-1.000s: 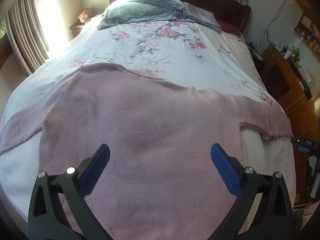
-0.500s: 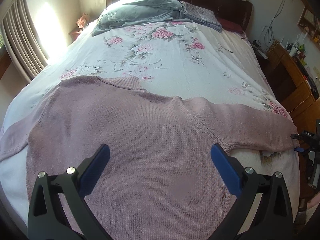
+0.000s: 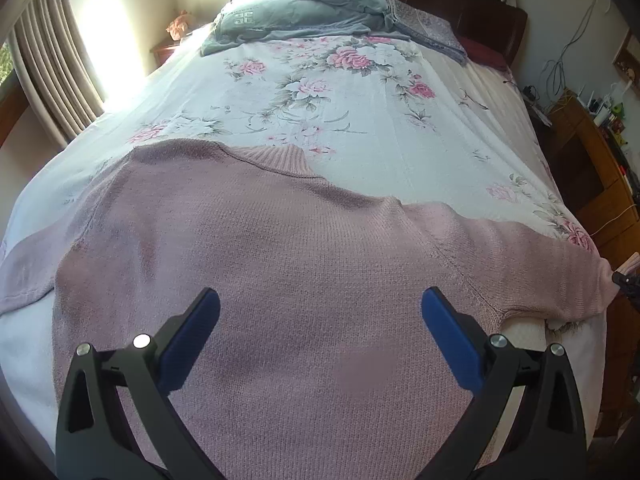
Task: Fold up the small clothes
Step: 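Grasp the ribbed sleeve cuff with the right tool and fold it across the body, then open the right tool to release the cuff on the sweater body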
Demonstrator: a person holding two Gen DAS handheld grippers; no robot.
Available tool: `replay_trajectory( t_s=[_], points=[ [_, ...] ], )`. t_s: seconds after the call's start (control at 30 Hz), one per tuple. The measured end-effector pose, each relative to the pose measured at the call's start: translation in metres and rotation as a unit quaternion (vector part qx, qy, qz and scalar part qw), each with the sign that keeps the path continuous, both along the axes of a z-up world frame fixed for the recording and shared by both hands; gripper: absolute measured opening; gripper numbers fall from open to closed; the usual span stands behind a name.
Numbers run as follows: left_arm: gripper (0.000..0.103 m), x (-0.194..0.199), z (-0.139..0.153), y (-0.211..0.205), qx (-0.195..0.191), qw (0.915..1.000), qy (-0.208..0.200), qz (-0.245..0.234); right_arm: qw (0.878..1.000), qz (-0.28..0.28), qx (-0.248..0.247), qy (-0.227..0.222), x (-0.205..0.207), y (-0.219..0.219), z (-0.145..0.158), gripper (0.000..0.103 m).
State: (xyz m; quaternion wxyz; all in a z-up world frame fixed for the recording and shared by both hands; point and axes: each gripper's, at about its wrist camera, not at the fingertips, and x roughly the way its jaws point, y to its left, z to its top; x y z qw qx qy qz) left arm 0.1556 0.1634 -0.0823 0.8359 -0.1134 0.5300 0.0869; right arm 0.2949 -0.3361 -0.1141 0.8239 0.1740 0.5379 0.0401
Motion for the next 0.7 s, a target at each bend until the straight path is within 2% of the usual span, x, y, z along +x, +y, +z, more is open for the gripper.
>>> replay_trajectory(
  t_s=[0.1,0.2,0.4,0.53,0.67,0.7],
  points=[
    [0.100,-0.005,-0.001,0.011,-0.003,1.0000,0.001,0.004,0.998,0.067,-0.003,-0.018,-0.001,0.064,0.016,0.009],
    [0.100,-0.010,0.000,0.023,-0.009,0.9999,-0.001,0.010,0.992,0.124,-0.005,-0.021,-0.004,0.124,0.017,0.009],
    [0.100,-0.018,0.003,0.038,-0.017,0.9997,-0.002,0.017,0.981,0.196,-0.017,0.002,-0.014,0.219,-0.009,0.009],
    [0.100,-0.019,0.002,0.037,-0.027,0.9996,0.000,0.012,0.976,0.215,-0.042,0.021,-0.017,0.249,-0.035,0.011],
    [0.100,-0.014,0.001,0.024,-0.038,0.9993,0.002,-0.001,0.974,0.227,-0.020,0.015,-0.026,0.252,-0.038,0.032],
    [0.100,-0.012,0.001,0.020,-0.043,0.9991,0.002,-0.006,0.973,0.229,-0.011,0.012,-0.030,0.249,-0.035,0.034]
  ],
)
